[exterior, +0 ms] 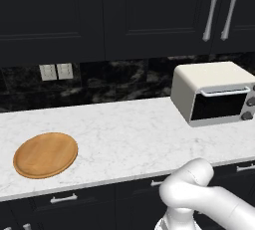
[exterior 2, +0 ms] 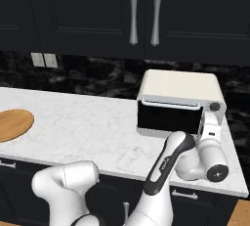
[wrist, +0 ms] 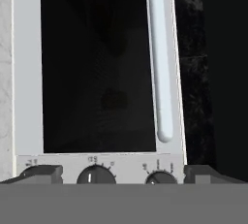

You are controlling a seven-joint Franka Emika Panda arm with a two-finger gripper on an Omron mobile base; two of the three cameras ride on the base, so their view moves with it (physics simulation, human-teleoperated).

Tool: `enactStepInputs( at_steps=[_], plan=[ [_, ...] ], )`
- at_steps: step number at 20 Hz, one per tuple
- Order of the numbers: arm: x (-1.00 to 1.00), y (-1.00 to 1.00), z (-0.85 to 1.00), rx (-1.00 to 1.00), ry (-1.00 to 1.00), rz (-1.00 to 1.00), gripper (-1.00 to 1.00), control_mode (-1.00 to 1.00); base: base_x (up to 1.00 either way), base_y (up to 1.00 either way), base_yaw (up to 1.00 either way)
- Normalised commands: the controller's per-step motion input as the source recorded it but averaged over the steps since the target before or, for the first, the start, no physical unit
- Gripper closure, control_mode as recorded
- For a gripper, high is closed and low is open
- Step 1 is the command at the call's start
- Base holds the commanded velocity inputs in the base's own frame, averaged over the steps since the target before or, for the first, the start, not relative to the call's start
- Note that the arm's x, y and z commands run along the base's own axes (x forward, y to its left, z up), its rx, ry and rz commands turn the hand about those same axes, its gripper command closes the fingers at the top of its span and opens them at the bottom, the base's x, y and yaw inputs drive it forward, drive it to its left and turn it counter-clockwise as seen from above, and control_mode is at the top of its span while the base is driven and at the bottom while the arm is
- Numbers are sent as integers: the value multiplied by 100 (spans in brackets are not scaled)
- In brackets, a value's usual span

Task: Pick up the kebab skewer and baguette bread, and place them inside the toaster oven. Close the toaster oven door and start by setting the timer.

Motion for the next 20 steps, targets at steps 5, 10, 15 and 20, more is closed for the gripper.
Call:
enactStepInputs(
  at_steps=[5, 10, 15, 20],
  plan=[
    [18, -3, -3, -6, 0, 0, -100, -100, 0, 0, 0],
    [10, -4, -11, -1, 0, 0, -100, -100, 0, 0, 0],
    [12, -4, -7, 0, 0, 0, -100, -100, 0, 0, 0],
    [21, -7, -6, 0, 0, 0, -100, -100, 0, 0, 0]
  ],
)
